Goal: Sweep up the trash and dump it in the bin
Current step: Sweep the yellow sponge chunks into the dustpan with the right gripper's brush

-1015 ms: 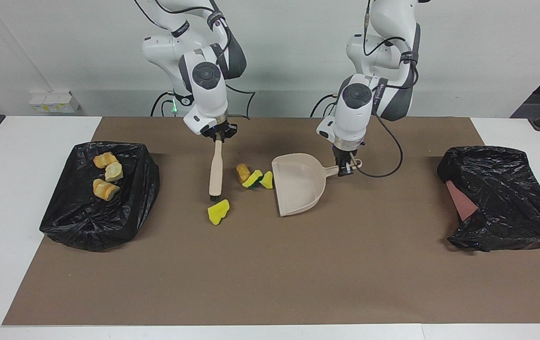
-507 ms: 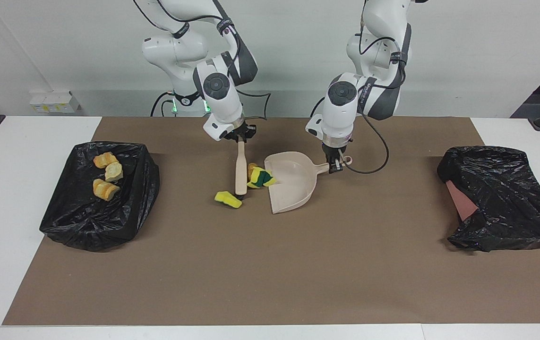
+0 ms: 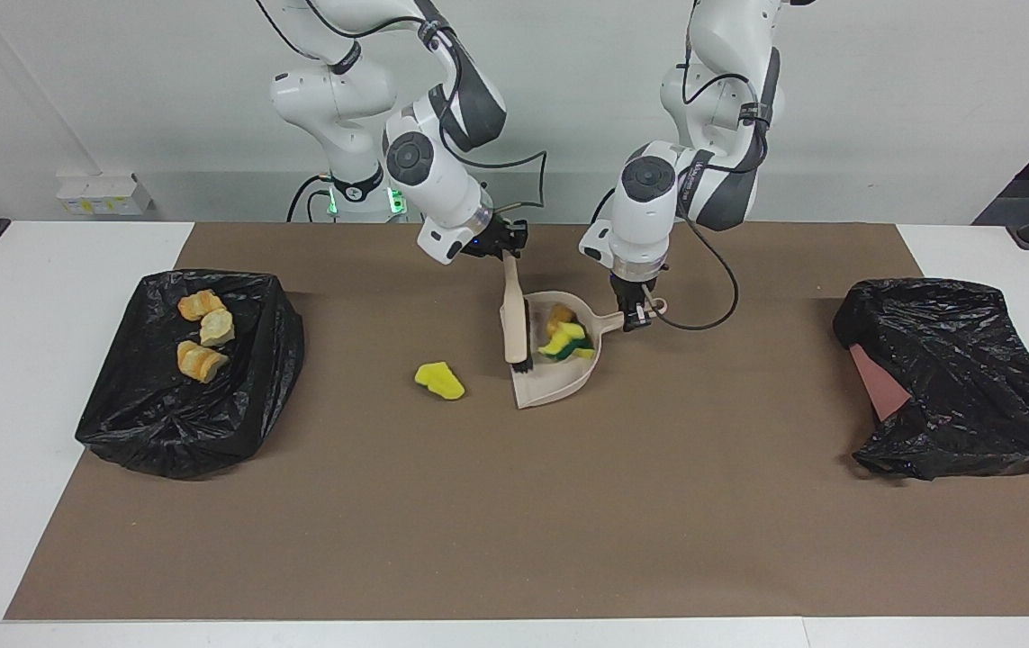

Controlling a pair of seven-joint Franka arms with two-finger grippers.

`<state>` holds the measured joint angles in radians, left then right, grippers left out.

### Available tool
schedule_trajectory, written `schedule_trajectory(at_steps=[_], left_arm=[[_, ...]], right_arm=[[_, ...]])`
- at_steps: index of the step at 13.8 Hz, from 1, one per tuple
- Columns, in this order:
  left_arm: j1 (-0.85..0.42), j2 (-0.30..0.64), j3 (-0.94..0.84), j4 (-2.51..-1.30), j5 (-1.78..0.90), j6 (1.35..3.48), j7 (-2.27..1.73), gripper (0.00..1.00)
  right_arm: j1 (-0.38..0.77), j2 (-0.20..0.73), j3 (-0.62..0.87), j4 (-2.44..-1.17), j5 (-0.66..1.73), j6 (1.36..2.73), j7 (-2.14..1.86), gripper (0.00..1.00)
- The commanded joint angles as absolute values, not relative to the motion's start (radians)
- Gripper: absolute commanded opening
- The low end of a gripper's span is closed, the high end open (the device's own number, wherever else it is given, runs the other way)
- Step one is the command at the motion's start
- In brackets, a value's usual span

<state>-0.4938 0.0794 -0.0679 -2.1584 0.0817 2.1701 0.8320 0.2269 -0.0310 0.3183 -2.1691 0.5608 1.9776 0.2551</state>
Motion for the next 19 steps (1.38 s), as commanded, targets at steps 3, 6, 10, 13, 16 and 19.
schedule_trajectory(at_steps=[3,6,10,13,16,19], left_arm=[[-0.505,0.052,-0.055,-2.194,0.104,2.203,0.775,0.00],[-0.502,0.052,-0.055,-2.197,0.104,2.210,0.776,0.00],[-0.500,0.052,-0.057,-2.197,0.103,2.215,0.766,0.00],[-0.500,0.052,-0.057,-2.197,0.103,2.217,0.747,0.00],[-0.500,0.052,-0.057,-2.200,0.103,2.218,0.741,0.00],[-0.506,0.055,-0.057,-2.212,0.103,2.236,0.739,0.00]], right_arm=[[0.167,-0.074,0.307,-2.099,0.211,1.821,0.253,0.00],[0.072,-0.052,0.310,-2.091,-0.041,1.796,0.217,0.00],[0.029,0.052,0.310,-2.057,-0.287,1.819,0.158,0.00],[0.031,0.087,0.317,-2.068,-0.183,1.830,0.138,0.00],[0.078,0.094,0.324,-2.071,0.094,1.858,0.058,0.00],[0.112,0.089,0.324,-2.080,0.307,1.865,0.060,0.00]])
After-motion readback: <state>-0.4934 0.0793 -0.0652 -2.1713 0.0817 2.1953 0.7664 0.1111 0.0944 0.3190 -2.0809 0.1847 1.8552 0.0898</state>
